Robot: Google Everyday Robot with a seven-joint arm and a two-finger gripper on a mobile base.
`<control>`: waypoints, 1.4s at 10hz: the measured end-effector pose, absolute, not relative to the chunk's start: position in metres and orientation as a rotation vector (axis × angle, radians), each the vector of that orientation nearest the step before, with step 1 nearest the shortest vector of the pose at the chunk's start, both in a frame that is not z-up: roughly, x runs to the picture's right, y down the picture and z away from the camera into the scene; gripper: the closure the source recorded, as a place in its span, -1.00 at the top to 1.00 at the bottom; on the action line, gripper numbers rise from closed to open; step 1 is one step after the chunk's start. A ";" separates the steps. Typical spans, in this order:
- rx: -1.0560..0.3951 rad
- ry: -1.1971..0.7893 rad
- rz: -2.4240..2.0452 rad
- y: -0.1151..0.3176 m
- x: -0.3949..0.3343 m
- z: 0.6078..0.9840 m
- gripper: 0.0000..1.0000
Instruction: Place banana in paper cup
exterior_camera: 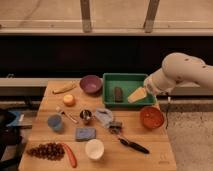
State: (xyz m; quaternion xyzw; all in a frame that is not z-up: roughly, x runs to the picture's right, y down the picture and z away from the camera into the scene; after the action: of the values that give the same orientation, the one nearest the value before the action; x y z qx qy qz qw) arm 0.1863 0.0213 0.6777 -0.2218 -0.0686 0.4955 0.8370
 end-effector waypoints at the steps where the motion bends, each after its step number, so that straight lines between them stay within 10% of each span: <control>1: -0.474 -0.166 1.062 0.024 0.189 0.682 0.60; 14: -0.518 -0.344 0.764 -0.038 -0.010 0.744 0.60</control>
State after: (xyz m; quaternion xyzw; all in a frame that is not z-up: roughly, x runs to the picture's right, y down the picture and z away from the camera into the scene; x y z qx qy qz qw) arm -0.0102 -0.0381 0.7437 -0.2487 -0.1650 0.3669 0.8811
